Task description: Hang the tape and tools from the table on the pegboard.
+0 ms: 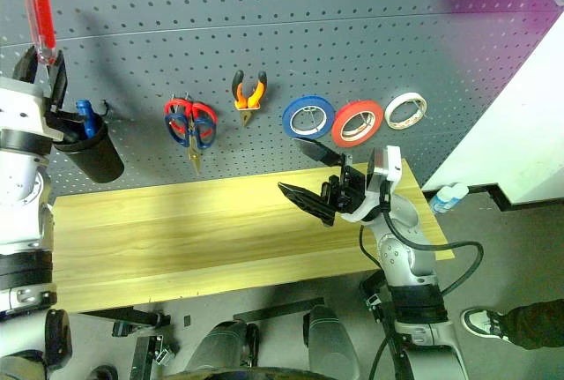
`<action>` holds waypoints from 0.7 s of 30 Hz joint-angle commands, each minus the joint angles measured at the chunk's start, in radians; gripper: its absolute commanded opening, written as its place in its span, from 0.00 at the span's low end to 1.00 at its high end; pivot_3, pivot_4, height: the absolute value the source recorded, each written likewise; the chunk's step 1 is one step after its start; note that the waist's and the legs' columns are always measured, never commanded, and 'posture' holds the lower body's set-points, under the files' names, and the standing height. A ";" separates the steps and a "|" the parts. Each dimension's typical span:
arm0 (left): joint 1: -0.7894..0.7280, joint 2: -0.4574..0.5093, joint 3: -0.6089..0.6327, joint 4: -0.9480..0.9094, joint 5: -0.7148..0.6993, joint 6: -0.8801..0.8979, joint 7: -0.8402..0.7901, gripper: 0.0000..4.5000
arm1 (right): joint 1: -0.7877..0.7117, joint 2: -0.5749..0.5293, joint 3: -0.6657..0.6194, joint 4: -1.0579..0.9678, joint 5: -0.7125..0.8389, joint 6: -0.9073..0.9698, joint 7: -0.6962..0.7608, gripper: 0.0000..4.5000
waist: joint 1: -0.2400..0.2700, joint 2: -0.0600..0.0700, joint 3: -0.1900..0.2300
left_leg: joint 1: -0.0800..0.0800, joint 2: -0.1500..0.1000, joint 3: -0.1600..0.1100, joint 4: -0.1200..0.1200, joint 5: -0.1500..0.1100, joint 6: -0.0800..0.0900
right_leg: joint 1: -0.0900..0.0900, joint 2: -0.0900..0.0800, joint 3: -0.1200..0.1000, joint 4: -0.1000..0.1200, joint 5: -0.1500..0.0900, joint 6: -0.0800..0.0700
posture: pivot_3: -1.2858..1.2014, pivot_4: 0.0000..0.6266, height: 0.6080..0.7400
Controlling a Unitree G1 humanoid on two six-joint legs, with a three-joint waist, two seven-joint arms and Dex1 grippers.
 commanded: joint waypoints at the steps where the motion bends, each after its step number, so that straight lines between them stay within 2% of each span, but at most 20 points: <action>1: -0.021 -0.008 0.009 0.012 -0.052 -0.031 -0.017 0.18 | -0.002 0.003 -0.018 -0.028 0.009 -0.015 -0.003 1.00 | 0.000 0.000 0.000 | 0.000 0.000 0.000 0.000 0.000 0.000 | 0.000 0.000 0.000 0.000 0.000 0.000 | 0.46 0.17 0.98; 17: 0.107 -0.099 0.038 0.142 -0.097 -0.080 0.014 0.18 | 0.029 -0.042 -0.046 -0.034 -0.003 -0.013 -0.007 1.00 | 0.000 0.000 0.000 | 0.001 0.000 0.000 0.001 0.000 0.000 | 0.000 0.000 0.000 0.002 0.000 0.000 | 0.46 0.19 0.98; 21: 0.123 -0.111 0.049 0.140 -0.154 -0.065 -0.014 0.48 | 0.028 -0.046 -0.046 -0.029 -0.005 -0.013 -0.009 1.00 | 0.001 0.000 0.000 | 0.001 0.000 0.000 0.001 0.000 0.000 | 0.000 0.000 0.001 0.002 0.000 0.000 | 0.46 0.19 0.98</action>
